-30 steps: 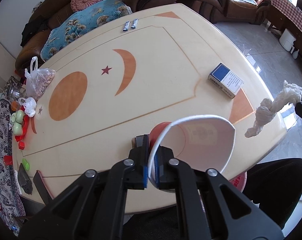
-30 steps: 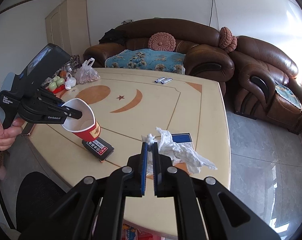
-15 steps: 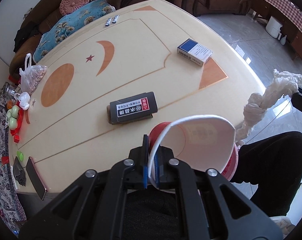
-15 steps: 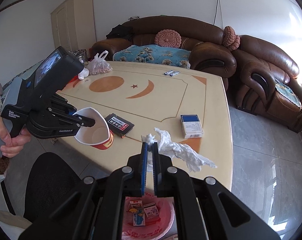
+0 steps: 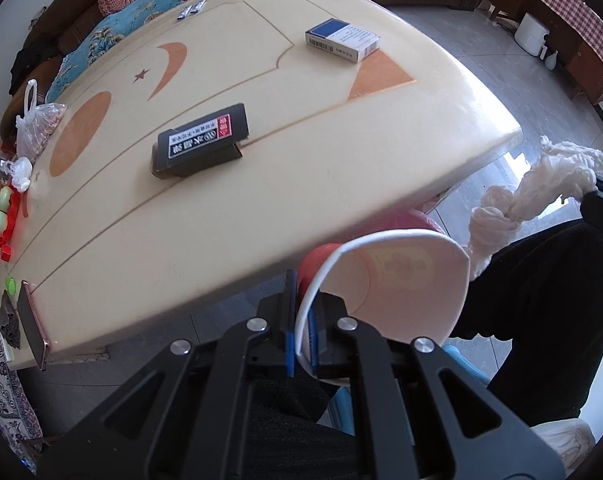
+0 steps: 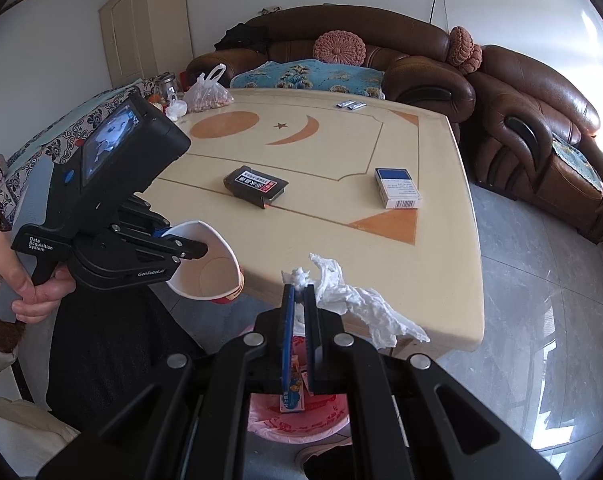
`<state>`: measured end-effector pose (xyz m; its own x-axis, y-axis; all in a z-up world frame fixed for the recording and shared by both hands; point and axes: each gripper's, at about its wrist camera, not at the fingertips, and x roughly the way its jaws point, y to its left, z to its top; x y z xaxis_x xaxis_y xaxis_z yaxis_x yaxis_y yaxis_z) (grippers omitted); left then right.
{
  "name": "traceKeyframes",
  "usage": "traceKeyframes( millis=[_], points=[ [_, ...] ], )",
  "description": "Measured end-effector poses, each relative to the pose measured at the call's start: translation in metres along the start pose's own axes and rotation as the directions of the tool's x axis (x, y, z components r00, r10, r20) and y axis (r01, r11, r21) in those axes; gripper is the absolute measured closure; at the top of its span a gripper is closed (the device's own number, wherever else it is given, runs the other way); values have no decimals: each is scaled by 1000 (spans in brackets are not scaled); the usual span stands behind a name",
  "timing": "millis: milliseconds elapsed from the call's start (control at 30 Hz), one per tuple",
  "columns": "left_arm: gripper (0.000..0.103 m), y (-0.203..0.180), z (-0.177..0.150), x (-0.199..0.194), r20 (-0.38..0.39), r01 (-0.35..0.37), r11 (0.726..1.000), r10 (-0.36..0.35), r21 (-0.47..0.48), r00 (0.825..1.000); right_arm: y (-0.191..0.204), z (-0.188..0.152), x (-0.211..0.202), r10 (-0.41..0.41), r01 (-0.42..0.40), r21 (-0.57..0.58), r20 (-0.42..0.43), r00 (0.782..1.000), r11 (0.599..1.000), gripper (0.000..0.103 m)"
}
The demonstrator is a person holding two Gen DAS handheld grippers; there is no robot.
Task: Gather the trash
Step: 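Carry the cup with the left tool while the right tool carries the tissue to the bin, then open the left tool over the bin while the right tool releases the tissue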
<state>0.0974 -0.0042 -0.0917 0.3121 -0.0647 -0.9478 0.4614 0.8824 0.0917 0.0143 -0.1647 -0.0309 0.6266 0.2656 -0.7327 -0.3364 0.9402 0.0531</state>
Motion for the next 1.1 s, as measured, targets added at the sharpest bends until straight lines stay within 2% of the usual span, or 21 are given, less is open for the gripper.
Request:
traceKeyframes(
  millis=[567,867,1100],
  points=[
    [97,-43,-37,75,-84,68,996,-63,54,994,4,-61,59,23,-18,33,-151,988,999,97],
    [97,-49,-42,125,-164,112,993,-103,47,981,-8,-82,97,31,-17,63,-231,972,998,97],
    [97,-56,-47,165,-236,142,989,-126,52,963,-16,-99,135,44,-20,78,-309,950,997,97]
  ],
)
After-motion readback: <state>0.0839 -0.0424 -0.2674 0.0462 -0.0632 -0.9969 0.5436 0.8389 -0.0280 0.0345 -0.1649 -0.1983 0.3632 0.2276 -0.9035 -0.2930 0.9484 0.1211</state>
